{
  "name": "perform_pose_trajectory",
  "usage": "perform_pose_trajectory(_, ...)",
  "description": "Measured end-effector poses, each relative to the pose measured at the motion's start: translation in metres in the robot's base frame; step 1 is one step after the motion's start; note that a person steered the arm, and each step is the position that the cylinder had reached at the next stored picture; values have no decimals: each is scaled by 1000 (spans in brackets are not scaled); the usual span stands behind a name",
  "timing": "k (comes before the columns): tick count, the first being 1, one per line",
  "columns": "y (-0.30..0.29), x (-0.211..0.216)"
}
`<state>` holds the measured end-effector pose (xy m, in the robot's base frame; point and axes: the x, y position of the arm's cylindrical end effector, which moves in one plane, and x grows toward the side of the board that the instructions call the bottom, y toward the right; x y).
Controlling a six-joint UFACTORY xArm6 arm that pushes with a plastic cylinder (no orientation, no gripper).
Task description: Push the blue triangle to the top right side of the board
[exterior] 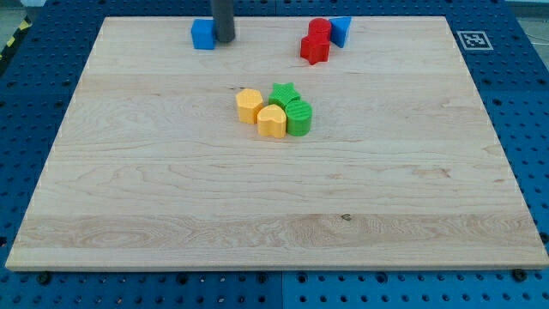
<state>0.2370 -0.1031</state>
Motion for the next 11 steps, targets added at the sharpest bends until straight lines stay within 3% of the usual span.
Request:
perform_pose_trajectory(2,-43,-2)
perform_pose_trajectory(3,-14,-18)
perform_pose_trajectory(5,-9,-22)
perform_pose_trajectory(7,66,-43)
perform_pose_trajectory(8,110,-13)
perform_pose_trajectory(10,201,92)
perform_pose_trajectory(11,166,101)
